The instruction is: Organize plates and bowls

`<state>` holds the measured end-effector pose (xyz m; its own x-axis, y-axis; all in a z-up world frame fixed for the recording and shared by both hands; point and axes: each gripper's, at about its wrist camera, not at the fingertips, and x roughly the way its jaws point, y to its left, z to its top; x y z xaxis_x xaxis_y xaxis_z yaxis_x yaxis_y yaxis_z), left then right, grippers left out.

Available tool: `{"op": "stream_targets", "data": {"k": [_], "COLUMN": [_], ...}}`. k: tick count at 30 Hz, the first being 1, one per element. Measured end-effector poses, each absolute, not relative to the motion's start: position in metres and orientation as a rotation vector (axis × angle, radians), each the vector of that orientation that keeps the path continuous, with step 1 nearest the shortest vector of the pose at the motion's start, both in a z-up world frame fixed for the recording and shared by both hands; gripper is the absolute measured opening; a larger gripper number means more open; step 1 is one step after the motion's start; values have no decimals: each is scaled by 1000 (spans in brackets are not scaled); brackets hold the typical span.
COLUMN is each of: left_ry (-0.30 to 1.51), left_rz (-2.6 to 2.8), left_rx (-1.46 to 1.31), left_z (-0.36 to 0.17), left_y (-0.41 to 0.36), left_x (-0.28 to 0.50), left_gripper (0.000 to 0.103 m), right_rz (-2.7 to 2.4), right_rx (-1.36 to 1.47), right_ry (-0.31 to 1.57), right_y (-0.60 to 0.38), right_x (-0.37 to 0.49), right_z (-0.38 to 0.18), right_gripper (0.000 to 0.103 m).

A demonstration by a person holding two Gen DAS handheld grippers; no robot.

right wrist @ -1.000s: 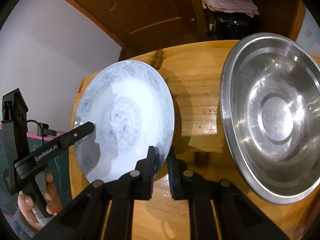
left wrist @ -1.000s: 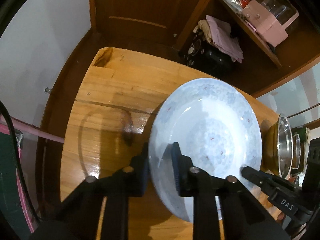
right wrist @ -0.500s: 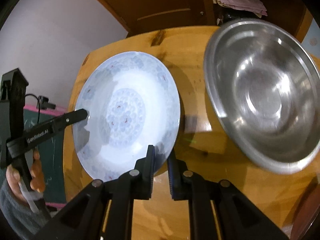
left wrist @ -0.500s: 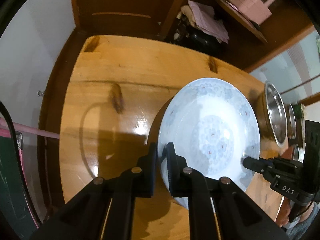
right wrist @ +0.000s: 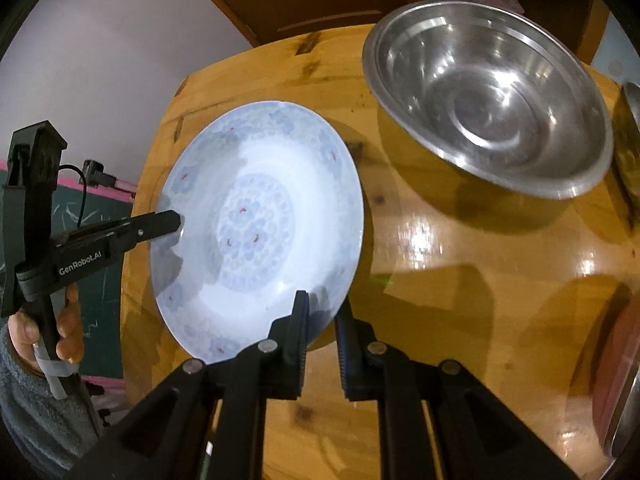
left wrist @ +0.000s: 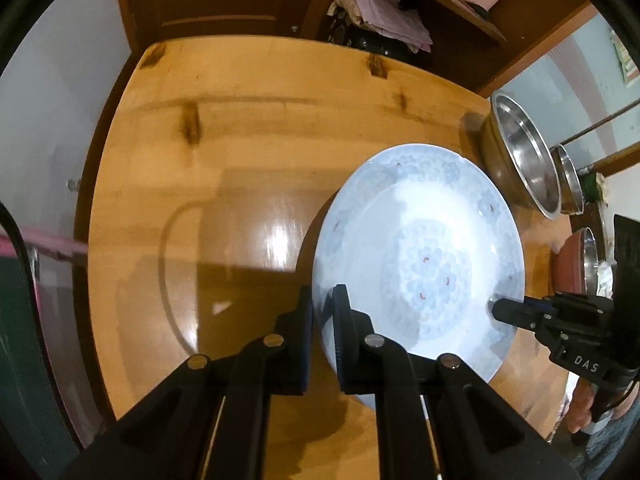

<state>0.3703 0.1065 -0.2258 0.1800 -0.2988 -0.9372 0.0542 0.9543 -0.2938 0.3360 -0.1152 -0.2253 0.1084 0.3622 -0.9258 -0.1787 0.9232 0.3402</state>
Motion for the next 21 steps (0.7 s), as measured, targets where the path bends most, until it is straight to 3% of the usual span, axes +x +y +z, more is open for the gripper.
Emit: {"op": "stream_targets", "data": {"k": [8, 21], "left_ry": [1373, 1309], "left_rz": [-210, -154], "left_rx": [-230, -275], "left_z": [-211, -137], "left_y": [108, 115], "left_x": [322, 232], "left_gripper": [6, 6], "right_rz": [417, 458], "right_rx": [121, 133], "right_ry": [1396, 1330], "right_y": [-112, -114], "right_x": [303, 236], "right_z": [-215, -165], "right_gripper": [11, 11]}}
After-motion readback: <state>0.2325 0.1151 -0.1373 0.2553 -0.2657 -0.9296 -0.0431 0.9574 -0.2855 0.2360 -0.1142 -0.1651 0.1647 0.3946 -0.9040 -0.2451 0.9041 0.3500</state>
